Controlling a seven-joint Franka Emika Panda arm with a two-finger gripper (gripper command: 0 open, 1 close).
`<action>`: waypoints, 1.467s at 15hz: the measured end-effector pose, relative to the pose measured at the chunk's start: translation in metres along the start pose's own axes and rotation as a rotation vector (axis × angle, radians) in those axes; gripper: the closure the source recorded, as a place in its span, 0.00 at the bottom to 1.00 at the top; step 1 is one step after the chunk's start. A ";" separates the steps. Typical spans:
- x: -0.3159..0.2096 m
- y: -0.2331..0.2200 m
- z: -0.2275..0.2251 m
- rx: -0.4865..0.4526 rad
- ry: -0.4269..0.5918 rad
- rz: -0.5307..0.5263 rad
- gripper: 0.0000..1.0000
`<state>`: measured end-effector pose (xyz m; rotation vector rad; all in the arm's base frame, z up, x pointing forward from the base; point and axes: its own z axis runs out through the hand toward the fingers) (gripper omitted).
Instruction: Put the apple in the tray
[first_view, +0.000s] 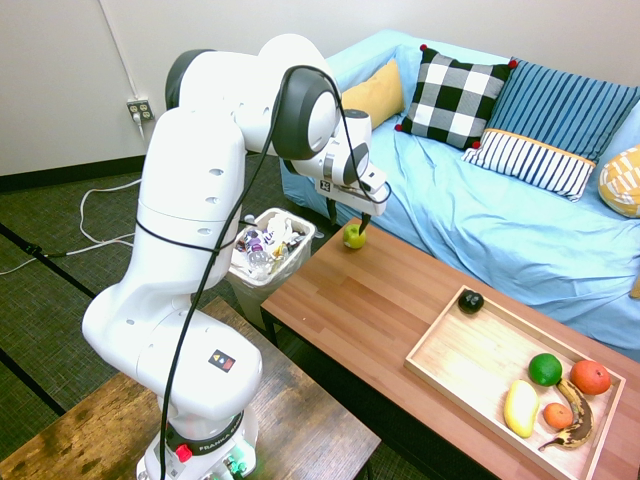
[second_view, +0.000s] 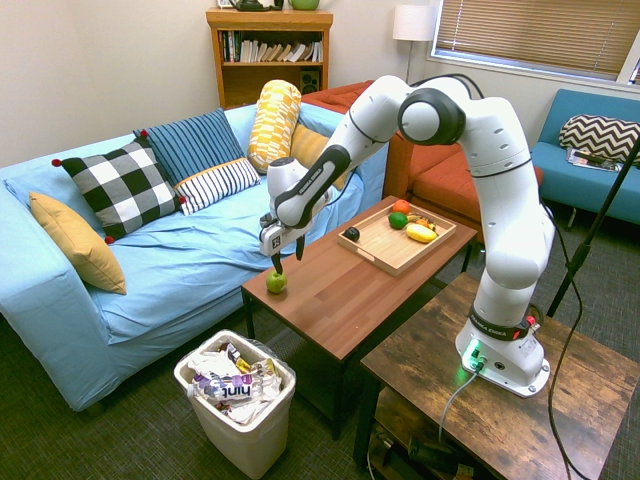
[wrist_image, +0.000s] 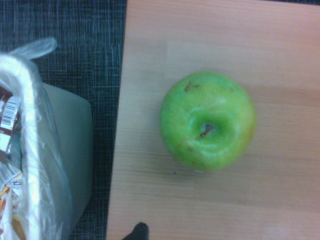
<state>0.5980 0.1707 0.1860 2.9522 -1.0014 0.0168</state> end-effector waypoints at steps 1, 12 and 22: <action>0.004 -0.005 0.011 -0.013 -0.004 0.004 0.00; 0.032 -0.031 0.057 -0.045 -0.014 0.028 1.00; 0.046 -0.046 0.058 -0.042 -0.012 0.040 1.00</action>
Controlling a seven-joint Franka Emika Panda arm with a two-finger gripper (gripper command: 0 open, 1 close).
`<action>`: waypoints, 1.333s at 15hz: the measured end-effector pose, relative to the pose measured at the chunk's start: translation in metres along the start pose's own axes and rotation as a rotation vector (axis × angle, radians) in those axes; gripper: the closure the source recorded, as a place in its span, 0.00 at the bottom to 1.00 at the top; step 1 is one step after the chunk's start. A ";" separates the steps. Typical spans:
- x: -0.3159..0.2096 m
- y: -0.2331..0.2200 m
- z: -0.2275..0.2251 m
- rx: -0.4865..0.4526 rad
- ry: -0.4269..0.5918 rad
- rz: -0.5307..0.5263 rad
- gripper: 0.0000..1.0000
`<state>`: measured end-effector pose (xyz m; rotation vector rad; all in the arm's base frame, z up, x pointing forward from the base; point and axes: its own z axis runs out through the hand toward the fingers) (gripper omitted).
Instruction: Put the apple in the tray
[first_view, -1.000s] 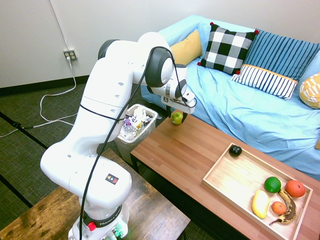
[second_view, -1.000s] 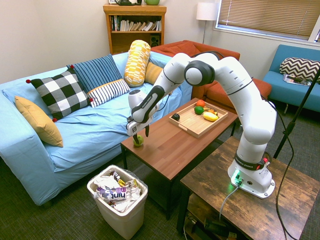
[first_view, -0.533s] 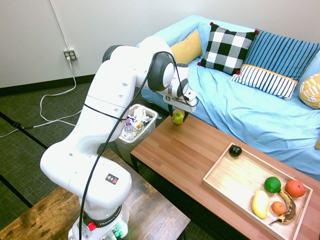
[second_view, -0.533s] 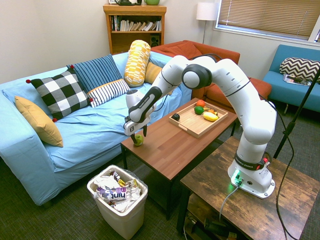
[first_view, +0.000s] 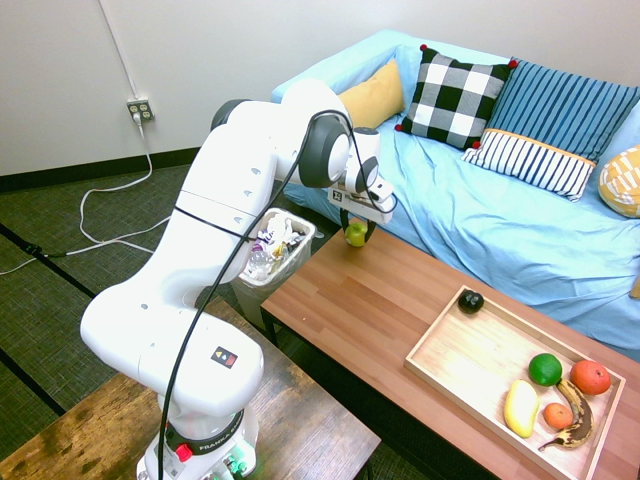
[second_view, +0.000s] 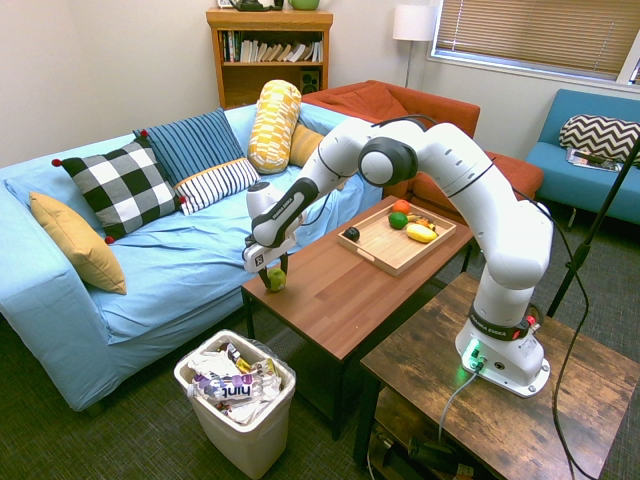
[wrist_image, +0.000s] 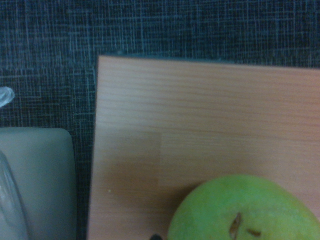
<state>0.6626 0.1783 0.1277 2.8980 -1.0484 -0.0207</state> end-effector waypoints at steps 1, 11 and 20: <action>0.007 0.002 -0.013 0.006 0.012 0.011 1.00; 0.139 0.256 -0.136 0.016 0.049 0.306 1.00; 0.211 0.433 -0.059 -0.004 -0.032 0.413 1.00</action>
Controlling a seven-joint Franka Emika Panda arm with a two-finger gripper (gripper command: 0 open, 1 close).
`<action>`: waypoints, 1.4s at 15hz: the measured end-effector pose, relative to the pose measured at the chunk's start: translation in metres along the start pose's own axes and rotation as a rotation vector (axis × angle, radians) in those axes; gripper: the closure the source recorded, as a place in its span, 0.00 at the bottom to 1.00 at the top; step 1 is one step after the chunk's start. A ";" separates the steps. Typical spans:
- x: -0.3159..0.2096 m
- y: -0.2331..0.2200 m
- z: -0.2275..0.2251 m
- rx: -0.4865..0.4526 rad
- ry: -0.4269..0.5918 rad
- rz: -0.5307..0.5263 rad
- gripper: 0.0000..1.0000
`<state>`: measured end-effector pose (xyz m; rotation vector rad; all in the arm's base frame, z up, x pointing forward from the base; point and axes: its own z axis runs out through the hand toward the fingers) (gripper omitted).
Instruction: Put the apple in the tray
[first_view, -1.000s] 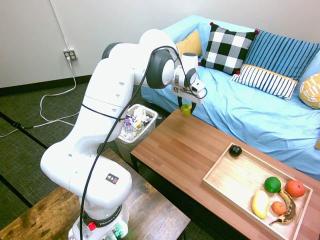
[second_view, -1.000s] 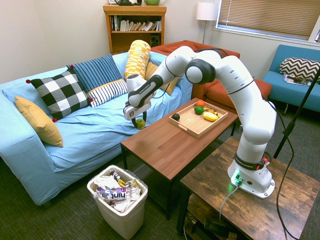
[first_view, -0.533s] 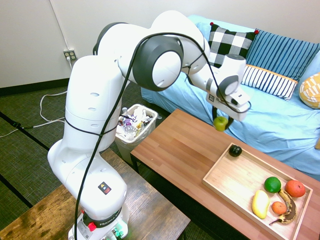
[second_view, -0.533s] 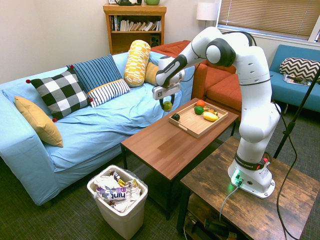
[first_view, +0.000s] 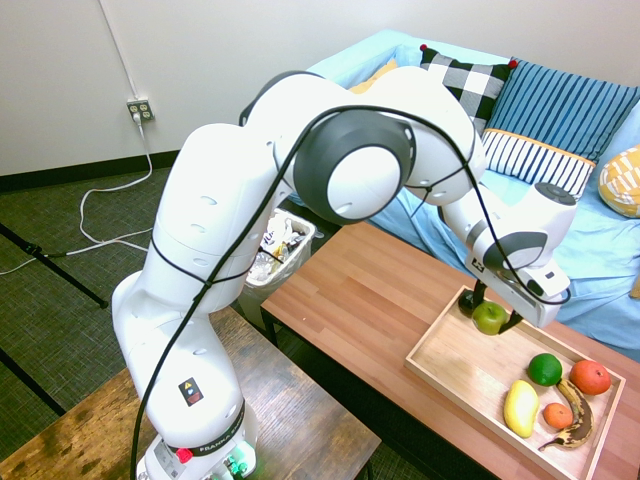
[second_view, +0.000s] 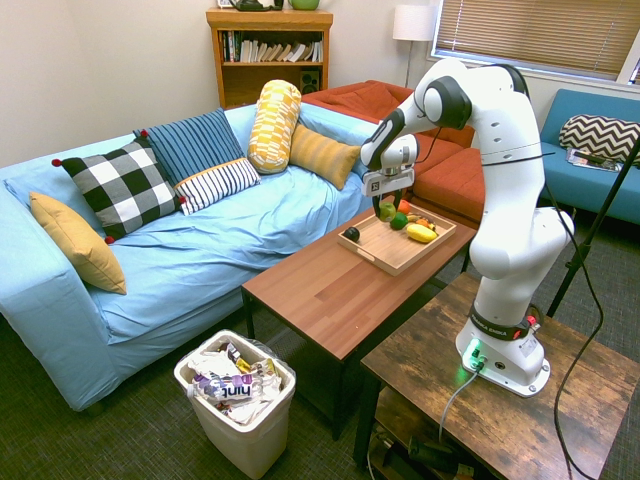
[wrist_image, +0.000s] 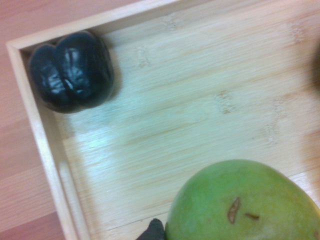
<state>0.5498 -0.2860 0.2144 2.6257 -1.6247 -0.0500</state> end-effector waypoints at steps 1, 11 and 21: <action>0.005 0.002 0.011 -0.006 -0.008 0.000 1.00; 0.029 0.022 0.098 -0.044 -0.095 -0.039 1.00; 0.033 0.019 0.093 -0.022 -0.094 -0.063 0.00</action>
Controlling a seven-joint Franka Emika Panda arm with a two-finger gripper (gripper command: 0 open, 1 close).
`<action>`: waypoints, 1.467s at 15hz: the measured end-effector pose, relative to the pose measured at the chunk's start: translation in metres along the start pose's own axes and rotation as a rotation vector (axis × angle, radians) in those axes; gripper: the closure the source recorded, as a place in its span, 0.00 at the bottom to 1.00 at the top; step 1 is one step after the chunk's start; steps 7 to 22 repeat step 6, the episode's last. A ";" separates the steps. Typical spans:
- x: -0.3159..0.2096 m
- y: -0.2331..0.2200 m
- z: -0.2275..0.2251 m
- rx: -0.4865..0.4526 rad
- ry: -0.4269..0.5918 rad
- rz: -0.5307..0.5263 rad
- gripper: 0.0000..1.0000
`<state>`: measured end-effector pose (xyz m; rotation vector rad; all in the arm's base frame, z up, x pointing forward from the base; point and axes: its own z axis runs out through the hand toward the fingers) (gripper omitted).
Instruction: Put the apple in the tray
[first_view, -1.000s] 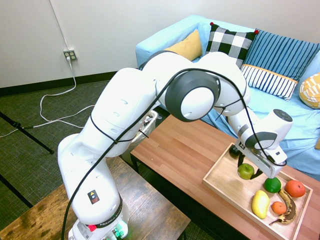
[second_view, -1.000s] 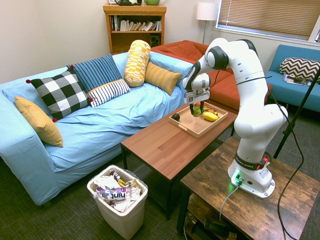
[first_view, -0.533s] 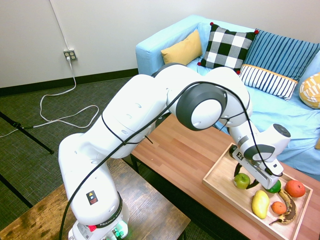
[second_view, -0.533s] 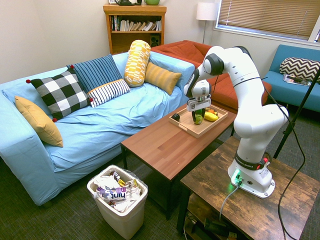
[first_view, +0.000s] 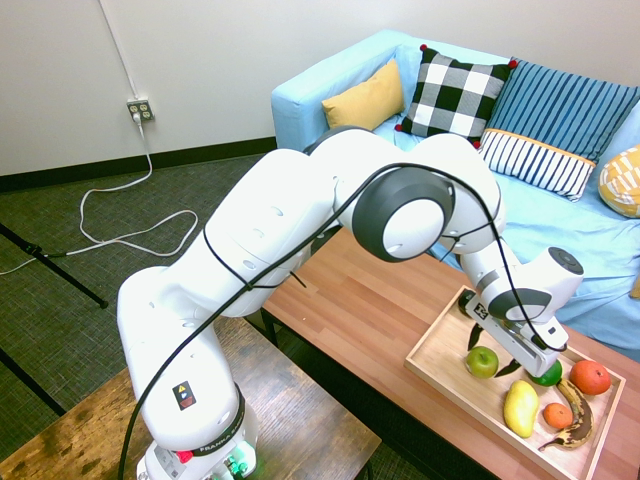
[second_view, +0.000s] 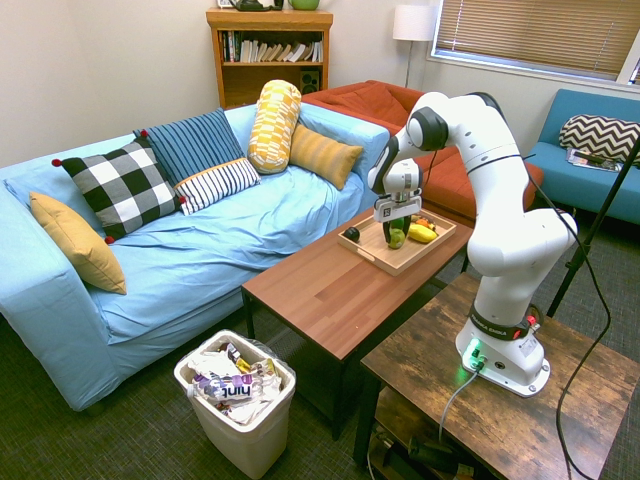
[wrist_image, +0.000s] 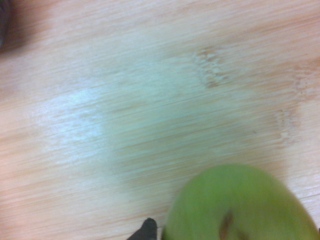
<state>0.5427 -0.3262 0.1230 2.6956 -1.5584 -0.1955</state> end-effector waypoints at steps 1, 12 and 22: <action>0.001 -0.001 -0.006 0.006 0.007 0.000 0.00; 0.005 0.010 -0.071 0.063 0.072 0.020 0.00; 0.005 0.010 -0.071 0.063 0.072 0.020 0.00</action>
